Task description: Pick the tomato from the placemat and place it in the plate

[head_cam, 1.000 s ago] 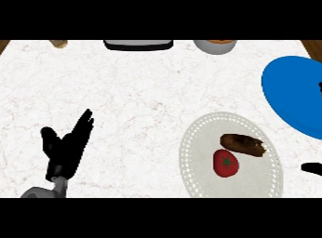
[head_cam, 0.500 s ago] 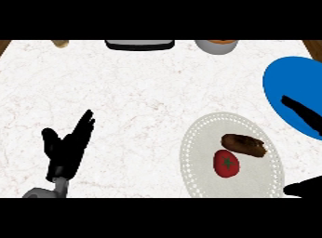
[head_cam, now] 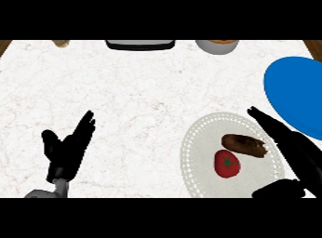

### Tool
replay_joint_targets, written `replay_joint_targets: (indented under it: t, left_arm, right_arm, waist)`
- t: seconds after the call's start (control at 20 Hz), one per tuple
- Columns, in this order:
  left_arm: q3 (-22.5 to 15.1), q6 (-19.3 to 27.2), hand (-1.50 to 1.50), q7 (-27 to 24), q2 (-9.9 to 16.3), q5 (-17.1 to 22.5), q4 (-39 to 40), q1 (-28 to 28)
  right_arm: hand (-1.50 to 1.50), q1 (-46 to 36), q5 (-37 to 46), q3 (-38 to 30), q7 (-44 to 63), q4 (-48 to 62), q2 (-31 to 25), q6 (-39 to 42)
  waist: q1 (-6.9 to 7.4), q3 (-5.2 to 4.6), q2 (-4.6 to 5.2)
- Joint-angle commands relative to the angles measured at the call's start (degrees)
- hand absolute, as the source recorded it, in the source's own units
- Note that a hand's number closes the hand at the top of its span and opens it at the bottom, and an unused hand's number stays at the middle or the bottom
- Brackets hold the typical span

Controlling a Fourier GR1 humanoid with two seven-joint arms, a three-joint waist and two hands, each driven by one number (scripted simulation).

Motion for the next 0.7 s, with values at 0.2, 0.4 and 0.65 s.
replay_joint_targets:
  t: [0.2, 0.4, 0.65]
  left_arm:
    - [1.03, -1.59, 0.00, 1.72, -2.04, -1.76, 2.16, 0.72]
    - [0.36, -1.81, 0.00, 0.46, -4.09, -2.51, 2.73, 0.91]
    - [-0.08, 0.59, 0.00, 5.46, -3.82, -4.83, -4.18, 3.23]
  right_arm:
    - [-1.50, -0.28, 2.99, 1.52, 3.03, 1.20, 6.40, 5.20]
    - [-1.50, 2.95, 11.33, 8.46, 2.57, 0.46, 11.83, 0.16]
    - [-1.50, 0.47, 16.62, 8.03, 5.86, 3.74, 12.82, 2.49]
  waist:
    - [-0.13, -0.25, 0.26]
    - [-0.21, -0.25, 0.24]
    - [0.03, -0.23, 0.19]
